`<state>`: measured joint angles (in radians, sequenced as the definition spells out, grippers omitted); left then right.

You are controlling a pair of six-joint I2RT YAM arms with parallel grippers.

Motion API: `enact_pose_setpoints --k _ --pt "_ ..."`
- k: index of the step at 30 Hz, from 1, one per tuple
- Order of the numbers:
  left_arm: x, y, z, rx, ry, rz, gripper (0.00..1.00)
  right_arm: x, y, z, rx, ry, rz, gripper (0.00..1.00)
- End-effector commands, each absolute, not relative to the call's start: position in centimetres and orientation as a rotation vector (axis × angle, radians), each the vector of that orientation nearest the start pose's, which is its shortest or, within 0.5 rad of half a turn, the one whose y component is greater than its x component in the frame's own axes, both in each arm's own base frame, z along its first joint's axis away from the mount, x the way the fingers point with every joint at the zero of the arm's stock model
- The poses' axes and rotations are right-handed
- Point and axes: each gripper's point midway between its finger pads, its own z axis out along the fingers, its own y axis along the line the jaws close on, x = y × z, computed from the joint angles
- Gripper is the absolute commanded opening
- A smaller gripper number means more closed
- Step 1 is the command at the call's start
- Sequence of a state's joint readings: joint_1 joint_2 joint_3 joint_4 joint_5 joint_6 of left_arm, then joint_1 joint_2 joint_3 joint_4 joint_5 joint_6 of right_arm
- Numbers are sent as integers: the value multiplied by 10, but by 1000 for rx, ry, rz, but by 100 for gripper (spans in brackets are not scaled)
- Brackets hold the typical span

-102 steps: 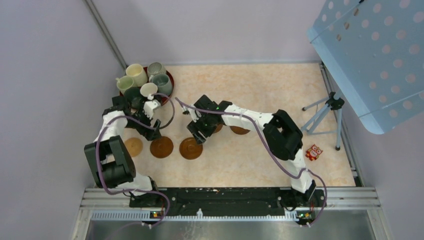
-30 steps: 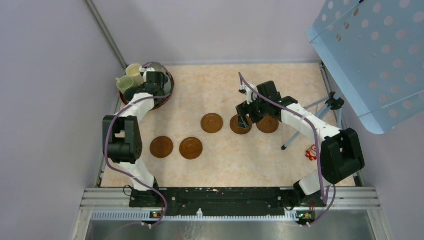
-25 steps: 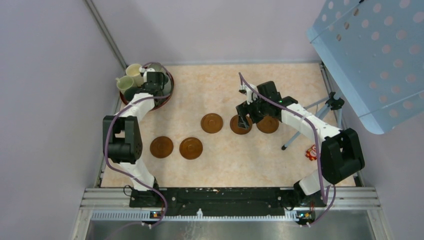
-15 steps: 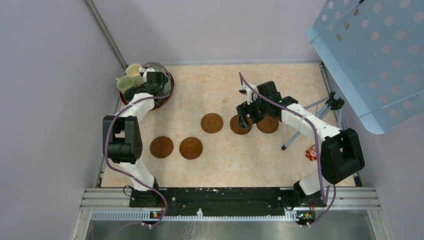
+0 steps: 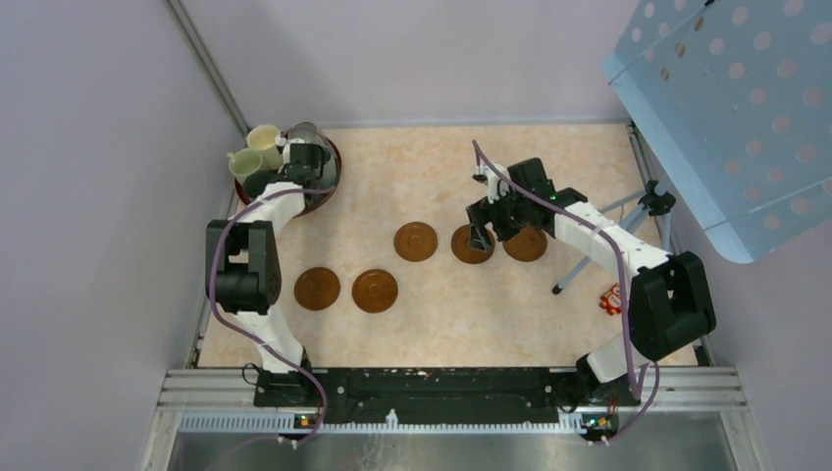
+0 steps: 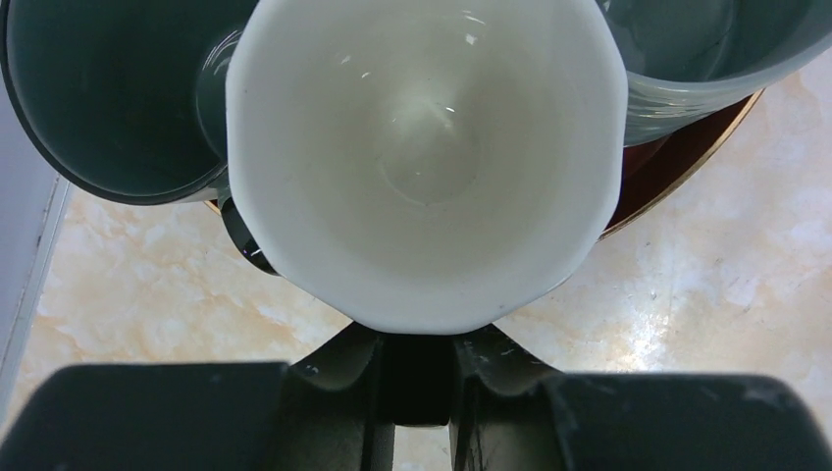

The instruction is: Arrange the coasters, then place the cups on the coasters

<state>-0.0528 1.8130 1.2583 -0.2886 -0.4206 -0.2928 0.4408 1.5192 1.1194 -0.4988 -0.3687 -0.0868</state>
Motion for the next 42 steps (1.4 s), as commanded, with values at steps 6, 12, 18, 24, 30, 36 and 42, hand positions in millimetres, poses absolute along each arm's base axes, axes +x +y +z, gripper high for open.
enact_pose_setpoints --k 6,12,18,24,30,36,42 --pt "466 28 138 -398 2181 246 6 315 210 151 -814 2265 606 82" --pt "463 19 181 -294 2115 178 0 311 214 175 -879 2189 639 82" --pt "463 -11 222 -70 2048 33 0 288 220 207 -1020 2056 720 82" --pt "455 -82 241 296 2005 -233 0 259 219 241 -1098 1930 773 82" --pt "436 -173 239 651 1924 -453 0 229 212 285 -1145 1758 774 82" --pt "411 -263 231 915 1845 -620 0 188 208 313 -1238 1624 833 81" --pt "385 -337 225 1109 1778 -745 0 151 206 334 -1325 1495 903 81"
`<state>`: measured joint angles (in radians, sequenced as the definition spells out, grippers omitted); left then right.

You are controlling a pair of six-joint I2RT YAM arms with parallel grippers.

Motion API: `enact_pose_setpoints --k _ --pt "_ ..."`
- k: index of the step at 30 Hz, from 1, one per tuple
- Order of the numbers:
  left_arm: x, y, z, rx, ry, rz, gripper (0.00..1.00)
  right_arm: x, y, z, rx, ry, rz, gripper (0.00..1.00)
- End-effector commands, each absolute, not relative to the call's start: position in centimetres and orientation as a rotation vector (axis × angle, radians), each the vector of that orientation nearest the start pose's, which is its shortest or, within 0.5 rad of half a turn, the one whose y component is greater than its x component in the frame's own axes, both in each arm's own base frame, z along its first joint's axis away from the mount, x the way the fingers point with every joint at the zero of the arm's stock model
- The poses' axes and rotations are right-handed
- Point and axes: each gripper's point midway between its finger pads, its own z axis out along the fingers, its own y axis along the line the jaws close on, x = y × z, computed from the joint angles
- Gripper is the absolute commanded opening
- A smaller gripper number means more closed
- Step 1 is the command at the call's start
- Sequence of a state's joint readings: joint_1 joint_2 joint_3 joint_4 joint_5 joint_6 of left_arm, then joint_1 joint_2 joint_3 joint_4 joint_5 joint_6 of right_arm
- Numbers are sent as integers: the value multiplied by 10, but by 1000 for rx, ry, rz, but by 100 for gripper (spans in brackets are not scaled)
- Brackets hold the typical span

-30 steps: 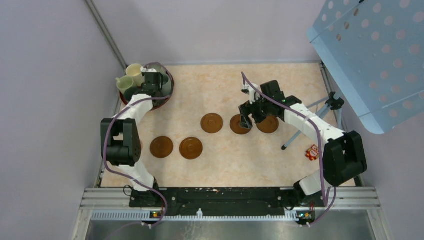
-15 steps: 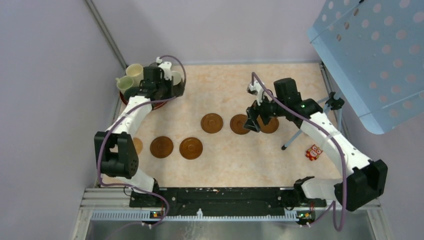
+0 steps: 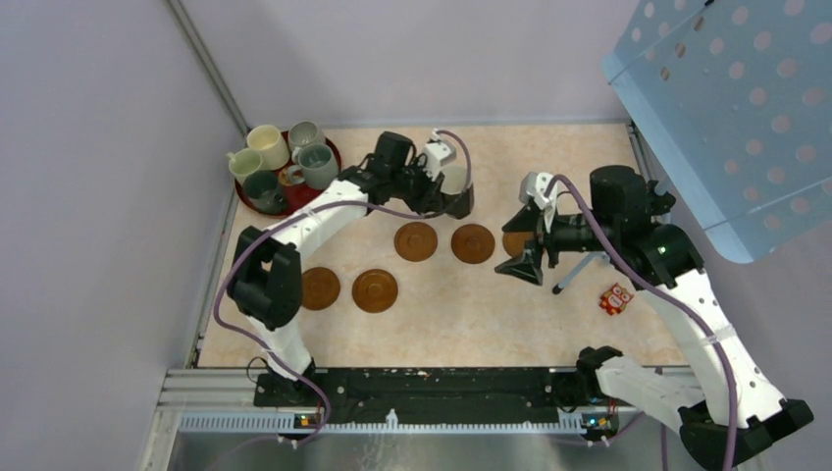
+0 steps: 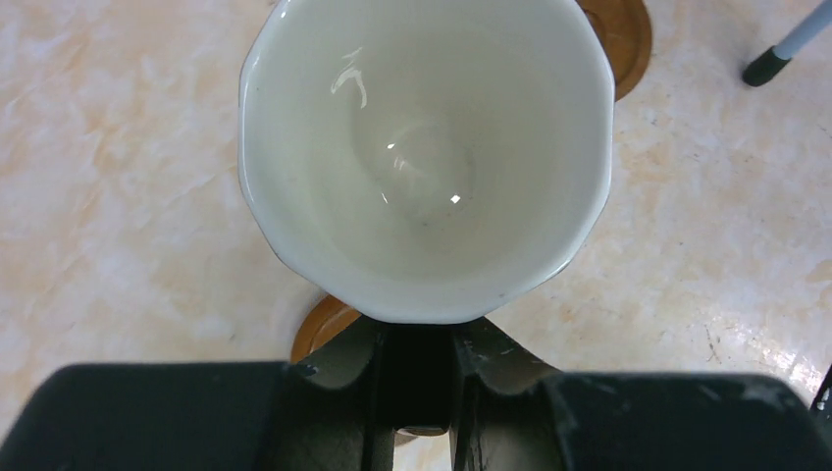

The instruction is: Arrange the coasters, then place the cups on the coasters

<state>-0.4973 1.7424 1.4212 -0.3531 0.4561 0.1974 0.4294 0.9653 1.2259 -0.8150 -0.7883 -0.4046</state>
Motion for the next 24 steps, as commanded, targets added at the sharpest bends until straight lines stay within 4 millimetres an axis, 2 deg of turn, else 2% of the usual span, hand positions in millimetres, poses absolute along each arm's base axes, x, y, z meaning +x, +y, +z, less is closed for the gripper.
enact_pose_setpoints --k 1,5,9,13,21,24 --pt "382 -348 224 1131 1771 -743 0 143 205 335 -1340 1487 925 81" --pt "366 -390 220 1230 1740 -722 0 114 206 347 -1411 1379 1021 82" --pt "363 -414 216 1226 1739 -684 0 103 205 356 -1423 1340 1041 82" --pt "367 -430 207 1112 1800 -590 0 100 206 360 -1422 1323 1067 83" --pt "346 -462 195 1016 1916 -578 0 95 210 370 -1418 1296 1140 83" --pt "354 -463 194 887 1962 -515 0 94 212 375 -1410 1288 1156 82"
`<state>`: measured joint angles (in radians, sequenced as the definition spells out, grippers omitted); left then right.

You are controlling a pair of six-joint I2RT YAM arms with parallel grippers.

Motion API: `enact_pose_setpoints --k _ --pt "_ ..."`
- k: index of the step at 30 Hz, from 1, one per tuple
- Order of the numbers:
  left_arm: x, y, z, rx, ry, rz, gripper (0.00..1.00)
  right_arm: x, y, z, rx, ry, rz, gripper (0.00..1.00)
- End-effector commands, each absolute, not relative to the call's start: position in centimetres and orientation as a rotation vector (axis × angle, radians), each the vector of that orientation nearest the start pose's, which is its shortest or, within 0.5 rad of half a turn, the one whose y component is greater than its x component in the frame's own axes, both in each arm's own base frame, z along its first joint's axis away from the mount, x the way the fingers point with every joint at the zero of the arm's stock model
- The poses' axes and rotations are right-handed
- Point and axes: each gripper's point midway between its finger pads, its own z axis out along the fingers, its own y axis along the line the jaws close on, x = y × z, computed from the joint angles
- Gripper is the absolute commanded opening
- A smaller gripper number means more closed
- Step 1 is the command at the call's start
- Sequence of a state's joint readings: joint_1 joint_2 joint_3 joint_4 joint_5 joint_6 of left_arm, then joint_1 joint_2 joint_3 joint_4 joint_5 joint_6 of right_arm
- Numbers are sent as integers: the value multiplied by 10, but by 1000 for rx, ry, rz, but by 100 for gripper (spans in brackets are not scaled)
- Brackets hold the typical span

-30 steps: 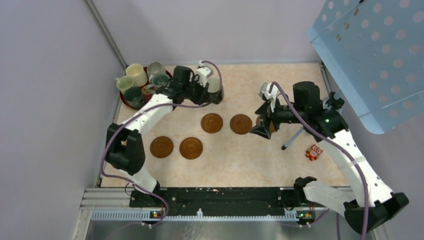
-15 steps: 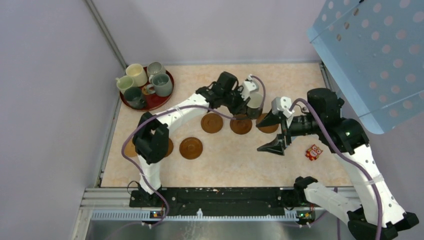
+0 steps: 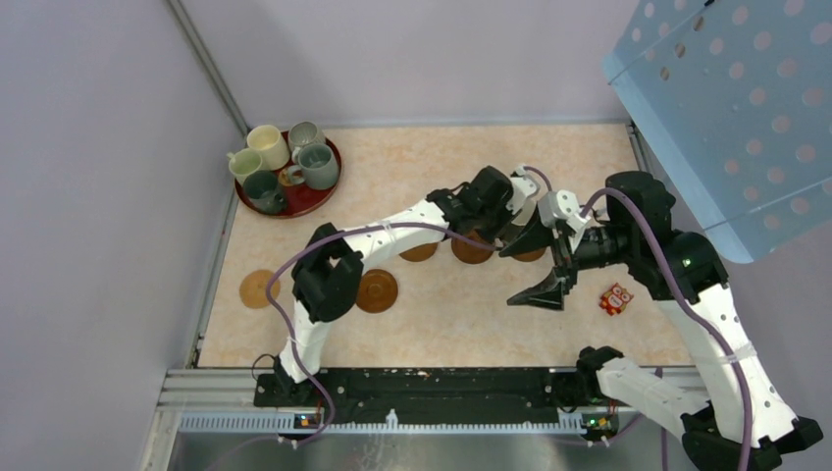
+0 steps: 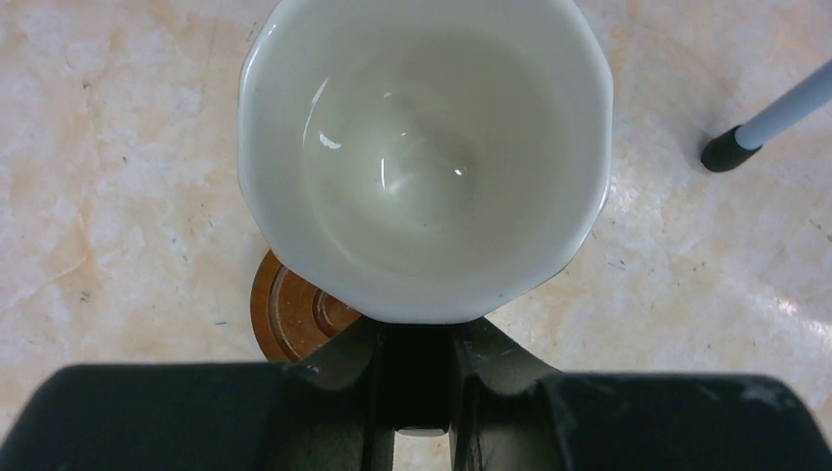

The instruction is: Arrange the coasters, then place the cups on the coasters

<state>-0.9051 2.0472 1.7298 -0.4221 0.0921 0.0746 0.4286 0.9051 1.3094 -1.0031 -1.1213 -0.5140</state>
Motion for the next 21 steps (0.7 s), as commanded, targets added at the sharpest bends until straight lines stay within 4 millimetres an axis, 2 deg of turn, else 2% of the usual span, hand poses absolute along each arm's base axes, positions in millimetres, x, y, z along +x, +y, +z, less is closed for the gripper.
enact_pose_setpoints --k 1,7,21 --pt "356 -464 193 856 1967 -516 0 95 212 376 -1406 1289 1158 83" --pt "360 -476 187 778 1998 -544 0 107 215 372 -1366 1338 1151 83" --pt "349 -492 166 772 2004 -495 0 105 218 374 -1366 1325 1195 83"
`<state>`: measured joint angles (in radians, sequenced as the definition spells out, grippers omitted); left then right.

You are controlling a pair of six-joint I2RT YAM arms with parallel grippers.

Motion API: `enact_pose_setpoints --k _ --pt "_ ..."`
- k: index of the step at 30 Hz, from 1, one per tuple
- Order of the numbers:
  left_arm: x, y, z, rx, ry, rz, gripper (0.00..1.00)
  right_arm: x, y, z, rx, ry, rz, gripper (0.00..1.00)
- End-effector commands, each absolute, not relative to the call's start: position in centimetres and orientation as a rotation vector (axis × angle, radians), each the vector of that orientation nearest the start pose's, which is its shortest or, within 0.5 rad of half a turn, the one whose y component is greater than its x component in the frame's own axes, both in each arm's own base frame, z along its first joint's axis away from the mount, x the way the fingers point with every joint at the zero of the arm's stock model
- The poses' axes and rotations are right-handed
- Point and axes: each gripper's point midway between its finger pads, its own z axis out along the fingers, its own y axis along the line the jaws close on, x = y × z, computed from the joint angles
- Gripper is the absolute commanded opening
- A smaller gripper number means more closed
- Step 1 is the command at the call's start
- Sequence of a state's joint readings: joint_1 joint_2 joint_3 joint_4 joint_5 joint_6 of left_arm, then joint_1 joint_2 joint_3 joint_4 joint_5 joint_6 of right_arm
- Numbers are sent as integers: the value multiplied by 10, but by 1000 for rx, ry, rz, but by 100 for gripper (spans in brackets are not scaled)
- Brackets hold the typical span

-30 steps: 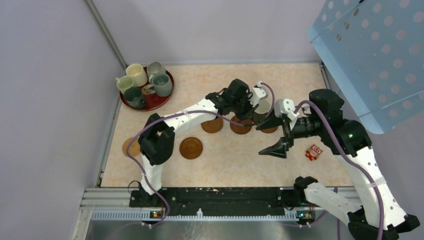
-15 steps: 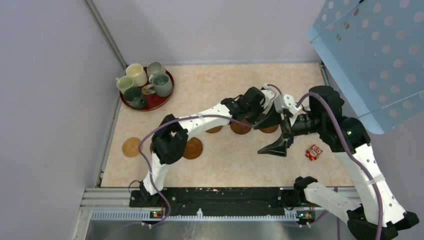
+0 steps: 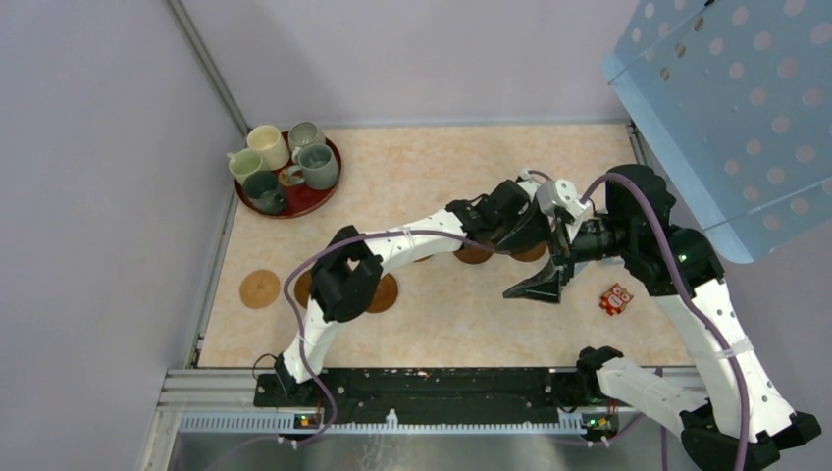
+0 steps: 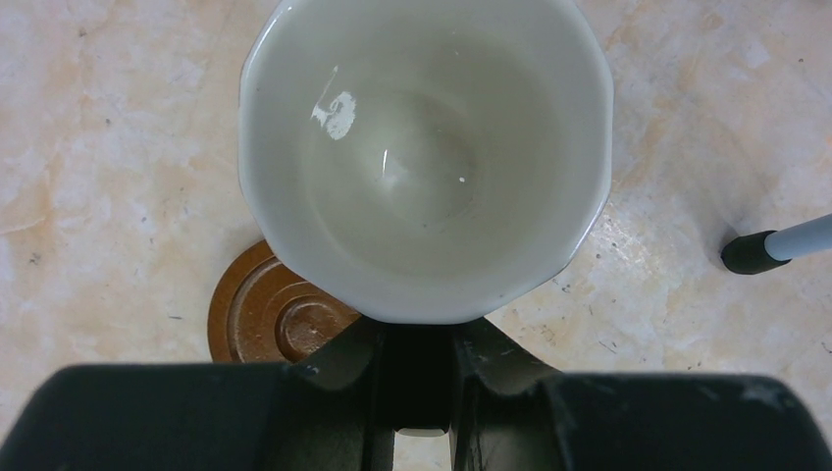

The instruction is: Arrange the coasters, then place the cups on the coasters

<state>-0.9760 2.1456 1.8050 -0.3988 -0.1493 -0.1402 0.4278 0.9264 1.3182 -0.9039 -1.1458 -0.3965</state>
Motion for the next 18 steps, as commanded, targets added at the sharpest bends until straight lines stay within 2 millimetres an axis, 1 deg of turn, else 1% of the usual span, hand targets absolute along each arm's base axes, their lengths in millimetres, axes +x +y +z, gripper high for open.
enact_pose_setpoints --k 1,7,14,18 --pt "348 -493 166 773 2003 -494 0 105 218 374 -1368 1325 1200 83" --pt "342 -501 163 788 1993 -496 0 97 218 374 -1396 1292 1228 83" --pt "338 -507 160 799 1990 -497 1 98 218 371 -1396 1296 1235 83" --pt "339 -508 157 805 1985 -493 2 97 218 370 -1396 1296 1236 83"
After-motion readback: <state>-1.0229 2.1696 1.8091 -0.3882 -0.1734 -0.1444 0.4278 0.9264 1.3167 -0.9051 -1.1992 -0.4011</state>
